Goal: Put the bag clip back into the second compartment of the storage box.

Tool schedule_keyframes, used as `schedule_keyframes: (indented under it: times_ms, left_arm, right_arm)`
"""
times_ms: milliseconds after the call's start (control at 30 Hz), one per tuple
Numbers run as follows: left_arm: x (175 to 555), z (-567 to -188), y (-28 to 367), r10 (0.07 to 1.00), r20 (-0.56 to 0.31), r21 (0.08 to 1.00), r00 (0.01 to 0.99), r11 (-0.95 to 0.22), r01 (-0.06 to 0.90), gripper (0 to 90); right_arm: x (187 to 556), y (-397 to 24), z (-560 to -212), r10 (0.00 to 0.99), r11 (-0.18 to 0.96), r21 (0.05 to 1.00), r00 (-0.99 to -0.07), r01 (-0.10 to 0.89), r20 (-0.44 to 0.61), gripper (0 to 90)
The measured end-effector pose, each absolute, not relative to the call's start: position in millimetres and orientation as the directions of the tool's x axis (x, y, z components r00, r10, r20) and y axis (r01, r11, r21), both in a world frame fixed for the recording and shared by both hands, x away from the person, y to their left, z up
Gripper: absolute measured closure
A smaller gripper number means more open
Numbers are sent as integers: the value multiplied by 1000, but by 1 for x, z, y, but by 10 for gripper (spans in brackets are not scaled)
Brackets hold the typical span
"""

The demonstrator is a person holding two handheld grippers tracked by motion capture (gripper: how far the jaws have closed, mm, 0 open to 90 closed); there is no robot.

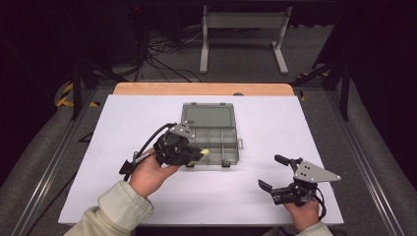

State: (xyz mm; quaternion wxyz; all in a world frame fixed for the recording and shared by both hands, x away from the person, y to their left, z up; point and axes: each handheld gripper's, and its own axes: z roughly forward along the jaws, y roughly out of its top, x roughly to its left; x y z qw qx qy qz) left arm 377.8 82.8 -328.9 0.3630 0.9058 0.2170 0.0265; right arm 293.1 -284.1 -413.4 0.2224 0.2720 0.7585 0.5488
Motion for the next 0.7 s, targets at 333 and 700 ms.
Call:
schedule_keyframes:
  times_ms: [333,700]
  left_arm:
    - [403,-327,80,457,-136,690,879,-593,415,772]
    - [430,-332,74,511,-150,700,846,-549,455,772]
  right_arm:
    - [293,-285,-413,656,250,953,-754,168,-39,34]
    - [293,-285,-413,654,250,954,-756,168,-38,34]
